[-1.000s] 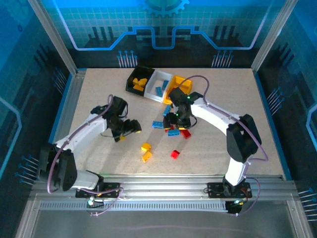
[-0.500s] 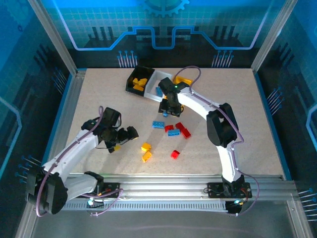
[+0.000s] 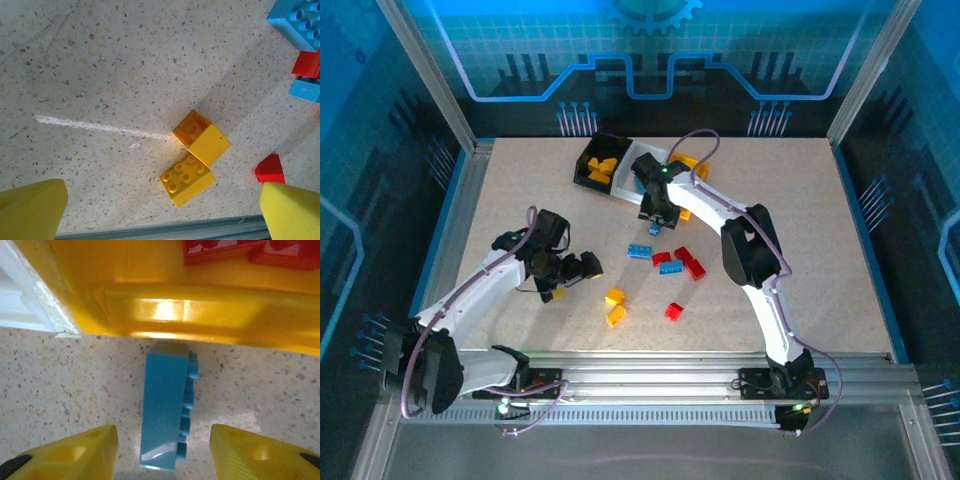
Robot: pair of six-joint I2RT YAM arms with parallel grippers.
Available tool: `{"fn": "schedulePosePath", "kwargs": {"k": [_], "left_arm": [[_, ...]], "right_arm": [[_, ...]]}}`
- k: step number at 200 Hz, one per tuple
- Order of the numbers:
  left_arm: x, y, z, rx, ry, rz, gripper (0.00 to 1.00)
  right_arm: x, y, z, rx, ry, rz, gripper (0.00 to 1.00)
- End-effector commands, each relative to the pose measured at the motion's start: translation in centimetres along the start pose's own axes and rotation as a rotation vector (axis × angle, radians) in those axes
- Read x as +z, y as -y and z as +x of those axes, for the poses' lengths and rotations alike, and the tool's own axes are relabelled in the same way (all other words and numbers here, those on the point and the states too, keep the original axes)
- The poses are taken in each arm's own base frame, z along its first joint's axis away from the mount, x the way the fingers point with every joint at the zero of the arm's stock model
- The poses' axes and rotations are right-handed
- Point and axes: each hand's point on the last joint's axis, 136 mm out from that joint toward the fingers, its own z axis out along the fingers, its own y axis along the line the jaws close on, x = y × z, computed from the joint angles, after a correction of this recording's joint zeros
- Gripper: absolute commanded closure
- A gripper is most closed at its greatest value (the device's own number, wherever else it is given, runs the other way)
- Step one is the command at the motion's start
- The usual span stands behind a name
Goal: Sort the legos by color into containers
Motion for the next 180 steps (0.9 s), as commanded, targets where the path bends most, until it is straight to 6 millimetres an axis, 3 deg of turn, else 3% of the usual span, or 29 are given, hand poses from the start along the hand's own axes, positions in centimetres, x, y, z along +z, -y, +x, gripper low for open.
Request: {"fn": "schedulePosePath", "kwargs": {"k": [1, 55, 98, 102, 147, 163, 180], "left_arm": [[-0.5, 0.2, 0.2, 0.049, -0.016, -0.013, 0.01], [-0.3, 0.0, 0.0, 0.057, -0.028, -0.013, 0.01], [0.3, 0.2, -0.2, 0.054, -0.042, -0.005, 0.01], [0.4, 0.2, -0.2, 0.052, -0.043, -0.003, 0.01], [0.5, 0.5, -0.1, 0.032, -0.041, 0.022, 0.01], [0.4, 0.6, 0.1, 0.032, -0.044, 0.037, 0.01], [0.3, 0.7, 0.4, 0.034, -0.049, 0.050, 0.01]], "right_arm": [[1.3, 0.6, 0.7, 0.034, -0.016, 0.063, 0.51], [1.6, 0.7, 0.9, 0.050, -0.022, 0.074, 0.69], [-1.3, -0.8, 1.0, -0.008, -0.002, 0.006, 0.81], [-2.7, -1.4, 1.0, -0.014, 0.006, -0.029, 0.82], [-9.2, -6.6, 2.7, -0.164, -0.038, -0.314, 0.84], [-11.4, -8.0, 1.7, -0.243, 0.021, -0.391, 0.84], [-12.2, -8.7, -0.1, -0.289, 0.082, -0.405, 0.85]]}}
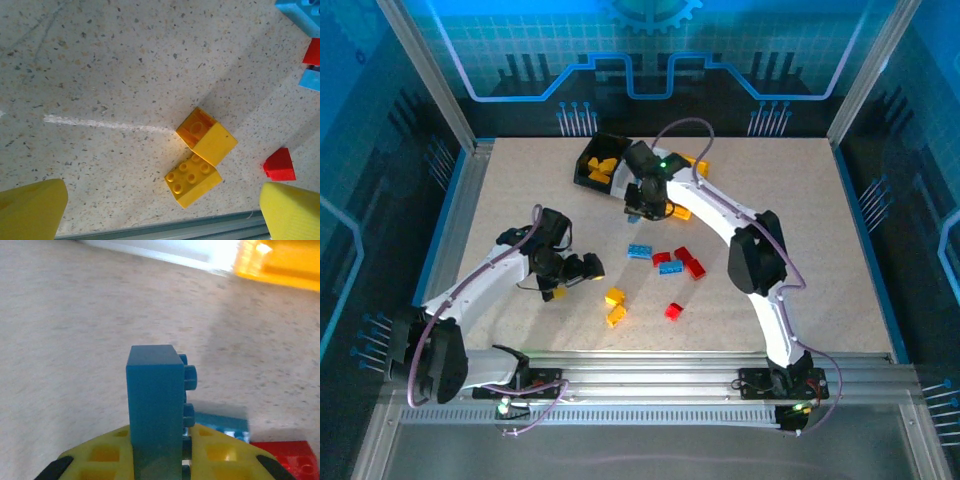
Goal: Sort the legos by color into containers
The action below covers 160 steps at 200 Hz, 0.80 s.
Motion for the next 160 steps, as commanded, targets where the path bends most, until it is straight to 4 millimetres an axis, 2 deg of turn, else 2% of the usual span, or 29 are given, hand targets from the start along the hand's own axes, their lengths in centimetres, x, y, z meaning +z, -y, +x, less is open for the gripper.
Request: {"fn": "schedulePosePath", "kwargs": {"k": [1, 30, 34, 69, 111, 134, 160], "left_arm": [[-0.5, 0.7, 0.3, -0.003, -0.002, 0.052, 0.01], [-0.9, 0.5, 0.7, 0.004, -0.001, 0.050, 0.01], [-0.9, 0.4, 0.8, 0.003, -0.001, 0.048, 0.01], [-1.5, 0.0, 1.3, 0.018, 0.006, 0.046, 0.01], [-1.5, -0.3, 2.1, 0.033, -0.006, 0.054, 0.01], [-1.4, -0.3, 2.1, 0.037, -0.016, 0.055, 0.01], [-1.2, 0.0, 1.9, 0.043, -0.025, 0.051, 0.01]], "right_arm": [[-3.4, -3.3, -2.7, -0.134, 0.094, -0.118, 0.85], [-3.1, -3.1, -6.5, -0.111, 0.130, -0.131, 0.85], [-2.0, -2.7, -6.8, -0.107, 0.124, -0.119, 0.85], [0.2, -1.8, -10.3, -0.083, 0.174, -0.115, 0.85], [2.6, 0.6, -12.1, -0.017, 0.174, -0.094, 0.83], [3.1, 1.0, -12.5, 0.002, 0.174, -0.100, 0.80], [3.4, 1.2, -12.6, 0.021, 0.165, -0.109, 0.73]]}}
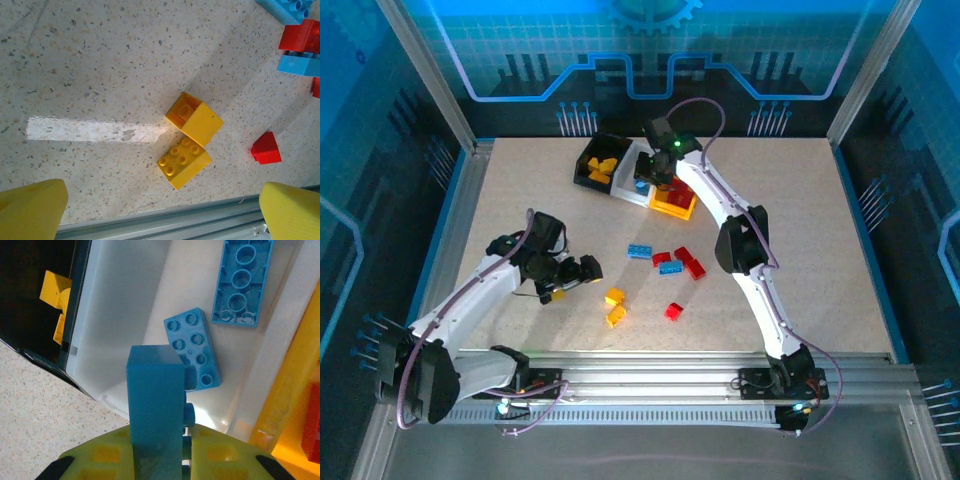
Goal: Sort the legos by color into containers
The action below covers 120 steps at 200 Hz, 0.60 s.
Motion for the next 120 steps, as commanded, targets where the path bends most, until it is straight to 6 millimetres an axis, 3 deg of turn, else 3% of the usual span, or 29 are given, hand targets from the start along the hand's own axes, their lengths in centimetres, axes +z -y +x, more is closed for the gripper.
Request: {"fn": "schedulePosePath", "kwargs": {"k": [1, 34, 68, 99, 120], "left_arm": [[0.2, -0.3, 0.7, 0.011, -0.048, -0.003, 0.01], [0.1, 0.2, 0.1, 0.015, -0.036, 0.001, 0.01], [0.2, 0.7, -0.4, 0.010, -0.030, 0.012, 0.01], [0.1, 1.8, -1.2, 0.022, -0.020, 0.041, 0.01], [-0.1, 2.3, -2.0, 0.033, 0.002, 0.040, 0.01]], "right_arm": [[-0.8, -0.8, -0.9, 0.019, 0.019, -0.040, 0.73], [-0.8, -0.7, -1.1, 0.033, 0.015, -0.052, 0.62], [-2.0, -0.9, -1.6, 0.032, 0.018, -0.072, 0.57], [-4.8, -1.9, -1.5, -0.011, 0.008, -0.105, 0.54], [-7.4, -2.4, -0.2, -0.085, -0.029, -0.129, 0.51]]}}
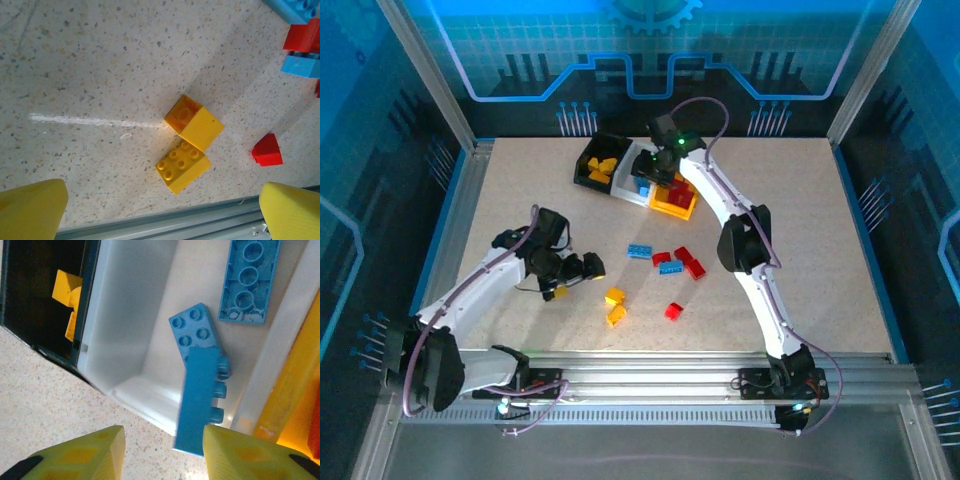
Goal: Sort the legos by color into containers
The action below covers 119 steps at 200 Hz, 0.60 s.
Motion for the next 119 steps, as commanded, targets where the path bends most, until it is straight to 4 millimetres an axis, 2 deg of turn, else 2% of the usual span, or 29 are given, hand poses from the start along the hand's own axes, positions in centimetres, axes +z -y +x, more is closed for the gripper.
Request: {"fn": "schedulePosePath", "kwargs": {"k": [1, 14, 17, 19, 23, 60, 79, 98, 119], "left_arm": [[-0.6, 1.6, -1.2, 0.036, 0.025, 0.039, 0.01], [-0.5, 2.0, -1.6, 0.036, 0.030, 0.042, 0.01], [-0.5, 2.0, -1.6, 0.035, 0.031, 0.042, 0.01], [-0.4, 2.0, -1.7, 0.034, 0.031, 0.043, 0.01], [-0.3, 2.1, -1.7, 0.032, 0.029, 0.044, 0.01], [1.1, 2.8, -1.5, -0.004, 0.031, 0.075, 0.01], [1.7, 3.1, -1.2, -0.009, 0.035, 0.086, 0.01], [2.0, 3.0, -1.3, -0.017, 0.043, 0.076, 0.01], [2.2, 2.8, -1.4, -0.032, 0.046, 0.070, 0.01]], "right_arm": [[-6.5, -2.4, 0.1, -0.094, -0.001, -0.077, 0.51], [-7.8, -2.6, 1.8, -0.158, -0.047, -0.086, 0.49], [-7.6, -2.2, 2.5, -0.169, -0.070, -0.079, 0.48], [-8.5, -2.6, 2.6, -0.186, -0.064, -0.086, 0.48], [-9.1, -2.5, 3.2, -0.207, -0.076, -0.083, 0.47], [-11.9, 0.5, 9.5, -0.370, -0.210, -0.013, 0.43], [-13.6, 1.6, 11.9, -0.463, -0.237, -0.025, 0.42], [-15.0, 1.6, 14.5, -0.678, -0.211, -0.089, 0.42], [-15.2, 2.6, 18.0, -1.059, -0.187, -0.101, 0.42]]}}
